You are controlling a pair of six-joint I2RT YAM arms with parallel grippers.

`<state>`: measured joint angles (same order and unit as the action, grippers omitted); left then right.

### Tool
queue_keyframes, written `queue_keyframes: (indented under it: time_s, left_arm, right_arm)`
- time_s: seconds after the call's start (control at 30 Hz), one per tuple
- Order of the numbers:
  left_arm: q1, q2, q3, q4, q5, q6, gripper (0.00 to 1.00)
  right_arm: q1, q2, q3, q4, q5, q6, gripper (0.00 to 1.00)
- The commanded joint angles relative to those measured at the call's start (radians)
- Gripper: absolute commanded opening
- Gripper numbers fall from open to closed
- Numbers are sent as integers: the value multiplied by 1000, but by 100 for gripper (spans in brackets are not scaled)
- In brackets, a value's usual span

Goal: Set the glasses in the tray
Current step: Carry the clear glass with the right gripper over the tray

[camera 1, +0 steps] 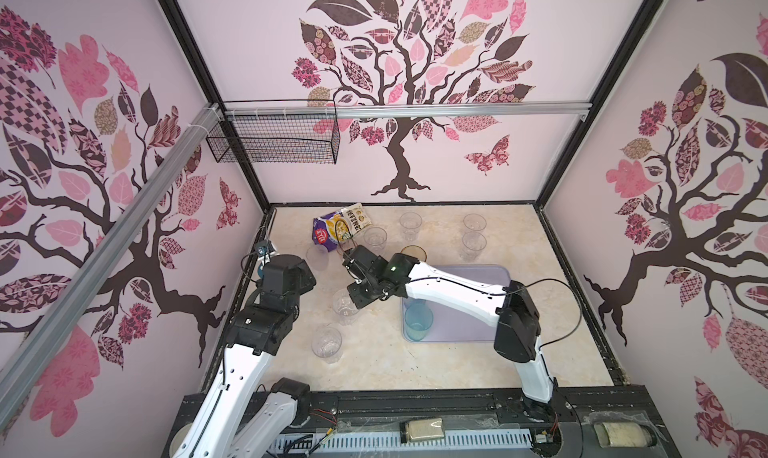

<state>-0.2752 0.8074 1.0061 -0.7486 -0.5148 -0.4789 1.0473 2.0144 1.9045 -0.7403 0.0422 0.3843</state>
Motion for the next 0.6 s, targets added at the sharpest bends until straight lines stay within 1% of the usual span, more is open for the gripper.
queue_keyframes:
  time_s: [0.0, 0.13, 0.23, 0.4, 0.5, 0.57]
  left_arm:
    - [-35, 18, 96, -9, -30, 69, 74]
    - [-143, 73, 130, 52, -41, 128, 75]
    - [-243, 137, 142, 98, -35, 149, 76]
    - [-452, 232, 145, 249, -105, 248, 78]
    - [-526, 289, 153, 307, -92, 290, 79]
    - [-548, 329, 154, 325, -65, 304, 79]
  right_arm:
    - [-54, -171, 2, -1, 30, -11, 3]
    - [-126, -269, -46, 5, 37, -11, 3]
    - [-184, -340, -91, 5, 55, -15, 3]
    - [-297, -448, -180, 6, 71, -22, 3]
    - [-367, -502, -234, 12, 73, -24, 3]
    - [-406, -526, -260, 12, 75, -24, 3]
